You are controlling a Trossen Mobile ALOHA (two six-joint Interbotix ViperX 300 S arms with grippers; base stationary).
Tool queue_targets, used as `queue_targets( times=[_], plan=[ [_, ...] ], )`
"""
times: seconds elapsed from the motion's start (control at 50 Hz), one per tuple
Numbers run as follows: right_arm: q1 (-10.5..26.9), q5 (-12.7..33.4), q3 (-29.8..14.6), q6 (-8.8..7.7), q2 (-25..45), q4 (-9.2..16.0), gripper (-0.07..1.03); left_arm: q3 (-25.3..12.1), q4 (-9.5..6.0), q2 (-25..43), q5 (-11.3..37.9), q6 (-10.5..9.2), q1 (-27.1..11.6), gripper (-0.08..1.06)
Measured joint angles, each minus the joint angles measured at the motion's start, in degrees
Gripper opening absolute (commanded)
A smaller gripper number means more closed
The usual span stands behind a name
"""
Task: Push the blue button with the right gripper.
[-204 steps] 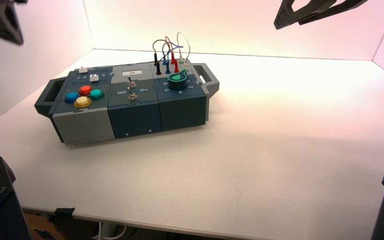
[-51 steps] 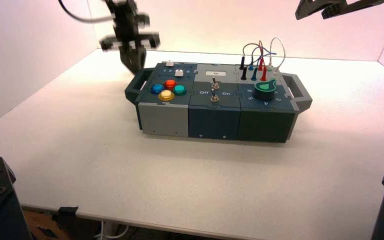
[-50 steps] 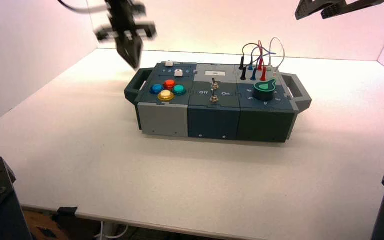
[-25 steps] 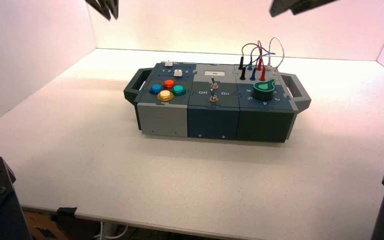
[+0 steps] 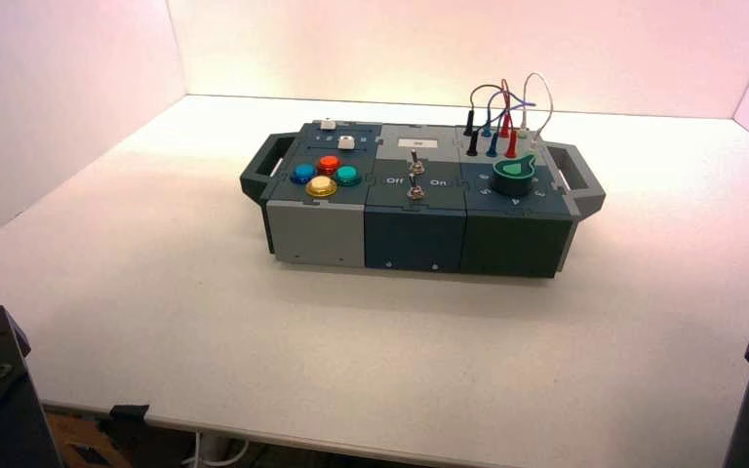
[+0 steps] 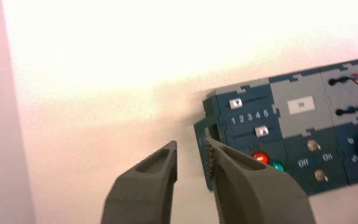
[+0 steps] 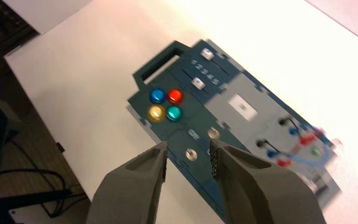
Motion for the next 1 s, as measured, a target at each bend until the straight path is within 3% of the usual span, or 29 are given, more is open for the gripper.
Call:
queue_targets(
  times=[0.14,0.28,0.34,0.7,1.0],
  plan=[
    [2.3,0.0,-4.2,0.00,6.3,0.0,0.32,3.1,0.09,-4.7,0.0,1.14,0.0,0.45],
    [3.7,0.0,-7.9,0.00,12.9,0.0,0.10,6.5,0.18,-8.9,0.1,2.11,0.1,0.46],
    [3.9,0.0,-9.3,0.00,15.5,-0.1,0.06,7.8,0.26,-10.1,0.1,2.29,0.3,0.46],
    [4.7,0.2,-16.3,0.26,29.8,0.4,-0.02,13.7,0.35,-17.7,-2.8,2.37,0.5,0.46],
    [6.5,2.6,-21.4,0.35,37.3,1.5,-0.02,15.6,0.35,-19.6,-4.1,2.37,0.5,0.46]
  ],
)
